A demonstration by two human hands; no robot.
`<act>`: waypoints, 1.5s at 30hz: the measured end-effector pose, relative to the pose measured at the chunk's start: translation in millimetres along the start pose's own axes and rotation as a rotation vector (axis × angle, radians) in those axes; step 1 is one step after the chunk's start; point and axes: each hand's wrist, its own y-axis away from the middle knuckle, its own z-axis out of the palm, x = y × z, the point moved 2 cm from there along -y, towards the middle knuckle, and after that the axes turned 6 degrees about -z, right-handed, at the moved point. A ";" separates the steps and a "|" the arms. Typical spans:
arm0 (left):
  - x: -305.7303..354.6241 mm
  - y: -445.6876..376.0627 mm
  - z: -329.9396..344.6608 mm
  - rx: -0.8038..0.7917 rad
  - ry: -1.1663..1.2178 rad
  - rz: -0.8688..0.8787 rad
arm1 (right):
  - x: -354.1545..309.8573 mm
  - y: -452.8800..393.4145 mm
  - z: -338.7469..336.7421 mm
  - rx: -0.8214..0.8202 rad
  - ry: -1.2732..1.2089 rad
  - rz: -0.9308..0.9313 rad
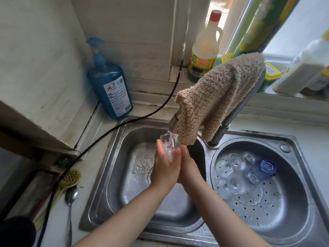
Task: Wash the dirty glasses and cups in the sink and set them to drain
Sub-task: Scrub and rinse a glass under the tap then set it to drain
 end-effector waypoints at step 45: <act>-11.7 -39.0 -32.5 -0.335 0.574 -0.303 | 10.5 3.5 13.1 -0.272 0.058 -0.084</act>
